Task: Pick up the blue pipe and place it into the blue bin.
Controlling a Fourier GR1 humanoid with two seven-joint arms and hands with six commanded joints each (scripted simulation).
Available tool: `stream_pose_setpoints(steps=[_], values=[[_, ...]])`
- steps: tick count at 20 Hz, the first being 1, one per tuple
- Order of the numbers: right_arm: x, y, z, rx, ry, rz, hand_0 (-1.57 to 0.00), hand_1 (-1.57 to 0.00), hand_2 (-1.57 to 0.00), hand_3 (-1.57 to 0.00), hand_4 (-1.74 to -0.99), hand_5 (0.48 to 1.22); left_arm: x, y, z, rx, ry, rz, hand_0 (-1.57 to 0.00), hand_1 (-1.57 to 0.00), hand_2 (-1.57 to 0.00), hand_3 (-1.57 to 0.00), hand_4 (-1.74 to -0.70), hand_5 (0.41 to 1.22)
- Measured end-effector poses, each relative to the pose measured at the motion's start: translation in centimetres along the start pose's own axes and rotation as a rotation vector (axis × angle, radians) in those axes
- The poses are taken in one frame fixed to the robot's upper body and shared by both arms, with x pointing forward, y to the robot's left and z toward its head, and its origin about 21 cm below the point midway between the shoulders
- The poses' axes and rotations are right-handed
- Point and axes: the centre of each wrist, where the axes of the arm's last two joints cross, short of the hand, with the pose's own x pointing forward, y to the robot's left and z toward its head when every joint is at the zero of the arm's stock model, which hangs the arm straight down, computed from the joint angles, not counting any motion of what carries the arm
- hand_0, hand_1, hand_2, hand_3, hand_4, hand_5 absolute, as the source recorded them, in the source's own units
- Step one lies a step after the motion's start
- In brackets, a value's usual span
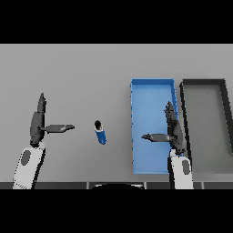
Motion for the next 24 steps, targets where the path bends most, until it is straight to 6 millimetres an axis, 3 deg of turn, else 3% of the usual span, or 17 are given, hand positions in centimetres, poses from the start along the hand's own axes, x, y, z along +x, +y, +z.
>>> stream_pose_setpoints(steps=[6, 7, 9, 14, 17, 19, 24], values=[[0.0, 0.4, -0.6, 0.001, 0.005, 0.002, 0.0, 0.0, 0.0, 0.0, -1.205, 0.629, 0.2, 0.4, -0.5, -0.001, -0.015, 0.0, 0.0, 0.0, 0.0, 0.0, -0.97, 0.593], [0.4, -1.0, 0.3, 0.032, -0.097, 0.145, 0.0, 0.0, 0.0, 0.0, -1.201, 0.628, -0.4, 1.9, 0.0, -0.113, -0.04, -0.076, 0.0, 0.0, 0.0, 0.0, -0.96, 0.592], [0.8, -1.7, 1.8, 0.077, -0.146, 0.265, 0.0, 0.0, 0.0, 0.0, -1.197, 0.626, -1.1, 3.5, 0.2, -0.221, -0.048, -0.146, 0.0, 0.0, 0.0, 0.0, -0.96, 0.59], [1.4, -1.3, 1.4, 0.096, -0.129, 0.311, 0.0, 0.0, 0.0, 0.0, -1.197, 0.621, -1.3, 4.0, 0.3, -0.316, -0.079, -0.152, 0.0, 0.0, 0.0, 0.0, -0.97, 0.594], [1.5, -1.7, 2.0, 0.095, -0.145, 0.323, 0.0, 0.0, 0.0, 0.0, -1.18, 0.617, -0.8, 4.7, 1.5, -0.434, -0.102, -0.15, 0.0, 0.0, 0.0, 0.0, -1.01, 0.561], [1.4, -1.5, 1.9, 0.11, -0.139, 0.315, 0.0, 0.0, 0.0, 0.0, -1.176, 0.615, -0.3, 4.2, 1.9, -0.524, -0.078, -0.174, 0.0, 0.0, 0.0, 0.0, -1.05, 0.535], [2.2, -1.3, 1.6, 0.108, -0.118, 0.32, 0.0, 0.0, 0.0, 0.0, -1.182, 0.618, -0.7, -0.2, 4.0, -0.709, -0.033, -0.173, 0.0, 0.0, 0.0, 0.0, -1.13, 0.475]])
